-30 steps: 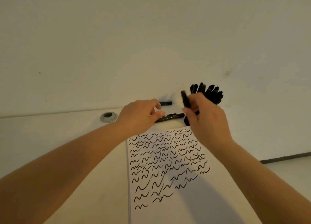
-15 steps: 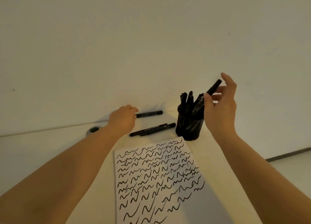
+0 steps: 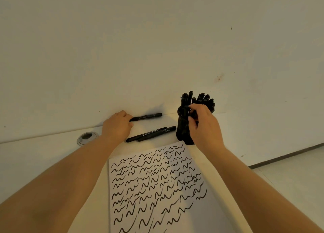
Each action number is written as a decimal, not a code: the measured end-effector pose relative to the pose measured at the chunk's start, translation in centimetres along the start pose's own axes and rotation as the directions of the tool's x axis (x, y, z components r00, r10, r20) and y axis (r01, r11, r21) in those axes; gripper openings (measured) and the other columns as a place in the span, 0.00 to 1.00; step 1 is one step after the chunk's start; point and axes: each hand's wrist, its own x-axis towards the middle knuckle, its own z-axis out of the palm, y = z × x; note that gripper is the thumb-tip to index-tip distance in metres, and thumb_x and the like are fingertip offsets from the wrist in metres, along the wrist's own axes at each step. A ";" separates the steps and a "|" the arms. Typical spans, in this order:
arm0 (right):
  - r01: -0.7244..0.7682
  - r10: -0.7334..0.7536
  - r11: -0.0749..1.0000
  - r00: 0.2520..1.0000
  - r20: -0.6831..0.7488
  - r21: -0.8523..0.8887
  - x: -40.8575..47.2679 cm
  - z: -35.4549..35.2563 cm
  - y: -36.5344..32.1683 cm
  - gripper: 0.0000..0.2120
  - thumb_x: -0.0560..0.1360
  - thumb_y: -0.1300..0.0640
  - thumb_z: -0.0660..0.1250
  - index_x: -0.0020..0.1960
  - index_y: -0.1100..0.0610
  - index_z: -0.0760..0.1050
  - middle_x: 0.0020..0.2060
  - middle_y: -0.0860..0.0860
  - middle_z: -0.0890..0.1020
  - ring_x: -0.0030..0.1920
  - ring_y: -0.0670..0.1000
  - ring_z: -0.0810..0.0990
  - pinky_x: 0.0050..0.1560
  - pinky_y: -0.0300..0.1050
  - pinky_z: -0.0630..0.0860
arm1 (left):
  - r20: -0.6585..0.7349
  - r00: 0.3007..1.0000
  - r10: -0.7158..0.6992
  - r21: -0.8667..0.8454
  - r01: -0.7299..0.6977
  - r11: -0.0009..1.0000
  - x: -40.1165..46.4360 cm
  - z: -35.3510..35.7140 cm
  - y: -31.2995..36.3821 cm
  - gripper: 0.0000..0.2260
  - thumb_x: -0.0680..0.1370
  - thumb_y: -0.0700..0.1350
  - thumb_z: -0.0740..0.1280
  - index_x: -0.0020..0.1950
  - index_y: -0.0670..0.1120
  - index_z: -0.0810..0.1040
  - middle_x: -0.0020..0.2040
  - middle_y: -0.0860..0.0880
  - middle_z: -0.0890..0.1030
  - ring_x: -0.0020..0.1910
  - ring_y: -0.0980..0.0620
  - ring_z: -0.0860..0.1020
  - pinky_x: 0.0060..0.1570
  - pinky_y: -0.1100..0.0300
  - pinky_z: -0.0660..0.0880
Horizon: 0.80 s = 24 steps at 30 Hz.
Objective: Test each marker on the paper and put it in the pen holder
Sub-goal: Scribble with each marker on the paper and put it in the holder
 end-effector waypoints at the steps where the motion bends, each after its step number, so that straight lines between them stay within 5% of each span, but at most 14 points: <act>1: 0.003 -0.003 1.000 1.000 0.003 -0.012 -0.1 0.1 0.0 0.16 0.76 0.63 0.61 0.63 0.58 0.69 0.56 0.52 0.76 0.49 0.52 0.76 0.45 0.41 0.70 | 0.005 1.000 -0.007 0.000 0.007 1.000 0.1 0.0 0.1 0.14 0.79 0.48 0.57 0.63 0.47 0.72 0.58 0.47 0.74 0.57 0.47 0.72 0.46 0.53 0.71; 11: 0.006 -0.004 0.998 1.000 0.029 -0.059 -0.4 0.2 -0.8 0.24 0.74 0.64 0.62 0.70 0.59 0.63 0.59 0.55 0.73 0.59 0.54 0.70 0.56 0.44 0.68 | 0.013 1.000 0.005 0.103 -0.007 0.995 0.4 0.5 0.6 0.11 0.79 0.49 0.58 0.56 0.46 0.74 0.54 0.46 0.75 0.54 0.46 0.72 0.42 0.55 0.67; 18: 0.205 -0.237 0.967 0.942 -0.236 -0.151 -2.6 -1.4 -2.4 0.17 0.69 0.66 0.65 0.58 0.60 0.74 0.52 0.55 0.77 0.53 0.52 0.69 0.52 0.43 0.68 | -0.086 0.994 -0.072 -0.085 0.065 0.994 -1.2 -2.6 1.0 0.11 0.79 0.50 0.58 0.55 0.46 0.75 0.51 0.47 0.78 0.49 0.47 0.75 0.41 0.55 0.69; 21: 0.093 -0.096 0.993 0.995 0.028 0.079 -4.4 -1.2 -3.9 0.07 0.74 0.63 0.64 0.48 0.53 0.76 0.40 0.47 0.79 0.39 0.43 0.74 0.39 0.33 0.69 | -0.119 0.990 -0.070 -0.273 0.035 0.961 -3.9 -5.0 3.1 0.10 0.78 0.51 0.60 0.55 0.48 0.75 0.49 0.50 0.80 0.46 0.49 0.77 0.42 0.55 0.72; 24: -0.441 0.213 0.789 0.850 0.482 0.429 -5.4 -1.2 -5.6 0.04 0.75 0.56 0.65 0.49 0.49 0.74 0.37 0.48 0.81 0.32 0.42 0.76 0.31 0.33 0.71 | -0.101 0.994 0.038 -0.392 -0.075 0.917 -8.1 -7.1 5.5 0.08 0.77 0.50 0.62 0.54 0.51 0.75 0.44 0.55 0.78 0.45 0.53 0.78 0.45 0.55 0.75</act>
